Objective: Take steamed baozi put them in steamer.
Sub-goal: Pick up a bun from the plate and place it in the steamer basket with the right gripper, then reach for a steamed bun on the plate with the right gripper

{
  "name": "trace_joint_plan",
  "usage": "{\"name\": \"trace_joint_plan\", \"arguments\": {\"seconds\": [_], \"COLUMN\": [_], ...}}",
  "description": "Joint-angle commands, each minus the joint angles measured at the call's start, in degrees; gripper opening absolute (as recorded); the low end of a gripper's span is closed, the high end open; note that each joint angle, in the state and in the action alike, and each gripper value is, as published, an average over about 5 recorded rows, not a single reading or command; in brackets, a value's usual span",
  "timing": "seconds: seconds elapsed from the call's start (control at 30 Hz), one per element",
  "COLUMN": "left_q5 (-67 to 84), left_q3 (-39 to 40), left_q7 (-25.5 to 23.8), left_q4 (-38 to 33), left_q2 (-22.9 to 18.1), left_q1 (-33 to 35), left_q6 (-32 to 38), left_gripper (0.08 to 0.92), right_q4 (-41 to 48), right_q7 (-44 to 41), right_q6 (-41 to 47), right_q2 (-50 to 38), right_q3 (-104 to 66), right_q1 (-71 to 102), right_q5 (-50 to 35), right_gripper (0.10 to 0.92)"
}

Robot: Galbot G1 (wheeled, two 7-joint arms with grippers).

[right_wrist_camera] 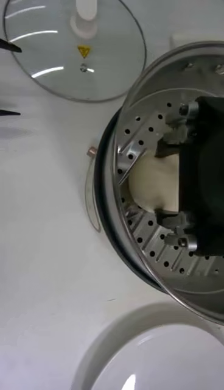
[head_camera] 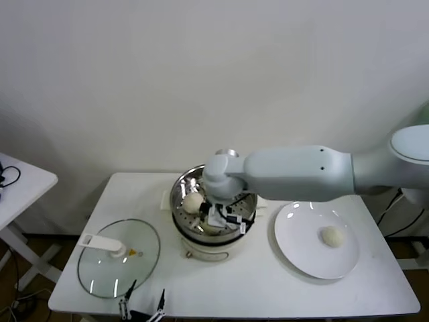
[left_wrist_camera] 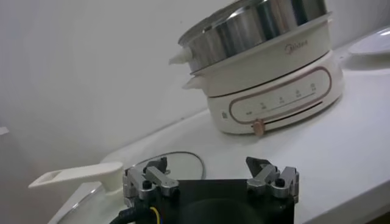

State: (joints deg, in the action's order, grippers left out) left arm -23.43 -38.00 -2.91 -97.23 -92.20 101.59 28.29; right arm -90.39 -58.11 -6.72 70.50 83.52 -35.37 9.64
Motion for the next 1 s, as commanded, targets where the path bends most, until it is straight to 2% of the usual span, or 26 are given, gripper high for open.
{"name": "trace_joint_plan", "arguments": {"seconds": [0.03,0.17,0.27,0.43,0.63,0.8,1.0], "left_q5": [-0.15,-0.53,-0.98,-1.43,-1.05,0.2,0.42], "left_q3": [0.01,0.08,0.22,0.46,0.61,0.9,1.04], "left_q7": [-0.11,-0.13,-0.11,-0.03,0.43,0.68,0.56], "left_q4": [-0.34,-0.64,-0.76,-0.67,-0.86,-1.05,-0.73], "left_q2": [-2.8,-2.8,-2.8,-2.8,-2.73,-2.41,-2.41], "left_q1": [0.43,0.78,1.0,1.24,1.2,1.04,0.92], "left_q6": [-0.07,-0.06,-0.04,0.08,0.18,0.02,-0.14], "left_gripper": [0.823,0.823,0.823,0.823,0.823,0.823,0.823], "right_q4": [0.55,0.11,0.4,2.8,4.17,5.78,11.3], "right_q7": [0.03,-0.75,-1.5,-2.32,-2.11,-0.27,0.65], "right_q6": [-1.33,-2.42,-2.92,-0.92,8.08,13.62,15.58], "right_q2": [-0.62,-3.37,-6.47,-13.07,-23.26,-33.3,-40.4], "right_q3": [-0.54,0.02,1.7,8.37,18.61,22.11,11.68], "right_q1": [-0.02,-5.25,-10.93,-18.67,-21.15,-15.75,-0.56], "right_q5": [-2.8,-8.46,-14.56,-24.11,-31.52,-29.83,-22.64], "right_gripper": [0.661,0.77,0.813,0.822,0.823,0.823,0.823]}}
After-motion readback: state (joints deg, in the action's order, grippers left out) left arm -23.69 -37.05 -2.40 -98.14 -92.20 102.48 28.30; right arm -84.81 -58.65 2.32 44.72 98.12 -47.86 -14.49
